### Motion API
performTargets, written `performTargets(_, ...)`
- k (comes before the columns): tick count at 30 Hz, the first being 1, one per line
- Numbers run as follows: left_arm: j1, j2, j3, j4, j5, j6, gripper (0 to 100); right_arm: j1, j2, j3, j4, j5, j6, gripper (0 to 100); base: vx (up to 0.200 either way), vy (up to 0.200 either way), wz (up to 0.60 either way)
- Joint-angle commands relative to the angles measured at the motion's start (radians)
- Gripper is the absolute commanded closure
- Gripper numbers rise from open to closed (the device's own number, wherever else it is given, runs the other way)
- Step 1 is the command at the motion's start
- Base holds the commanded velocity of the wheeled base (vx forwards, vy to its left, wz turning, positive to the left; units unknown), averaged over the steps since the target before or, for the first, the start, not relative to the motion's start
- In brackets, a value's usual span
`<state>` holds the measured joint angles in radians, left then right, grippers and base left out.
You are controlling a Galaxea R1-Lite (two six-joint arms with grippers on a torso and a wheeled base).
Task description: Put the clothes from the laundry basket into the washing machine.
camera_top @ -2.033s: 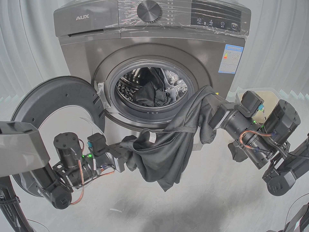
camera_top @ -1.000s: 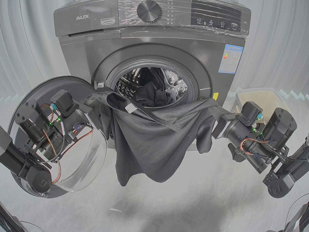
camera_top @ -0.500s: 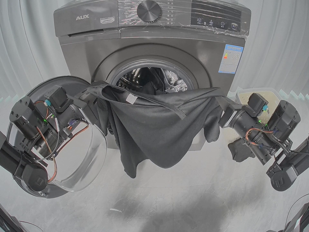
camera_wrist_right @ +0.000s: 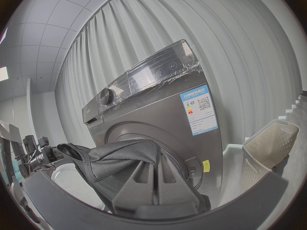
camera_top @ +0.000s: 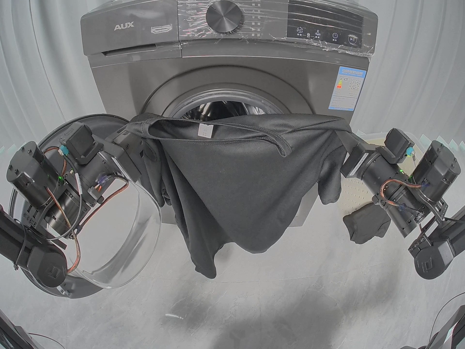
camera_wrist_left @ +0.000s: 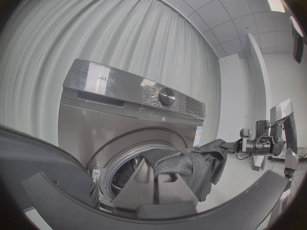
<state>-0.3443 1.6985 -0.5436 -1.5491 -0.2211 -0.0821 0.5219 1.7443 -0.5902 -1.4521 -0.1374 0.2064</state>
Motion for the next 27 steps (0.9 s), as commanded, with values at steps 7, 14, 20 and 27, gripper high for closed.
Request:
performTargets(7, 0.018, 0.000, 0.005, 0.000, 0.000, -0.002, 100, -0.016, -0.005, -0.005, 0.001, -0.001, 0.001, 100, 0.000, 0.000, 0.00)
performTargets(14, 0.028, 0.004, 0.005, 0.000, -0.001, -0.002, 100, -0.028, -0.005, -0.008, 0.001, -0.001, 0.001, 100, 0.000, 0.000, 0.00)
performTargets(20, 0.028, 0.004, 0.007, 0.000, -0.001, -0.001, 100, -0.030, -0.003, -0.008, 0.001, 0.001, 0.001, 100, 0.000, 0.000, 0.00)
performTargets(27, 0.025, 0.004, 0.011, 0.000, -0.001, -0.001, 100, -0.028, -0.003, -0.008, 0.001, 0.002, 0.001, 100, 0.000, 0.000, 0.00)
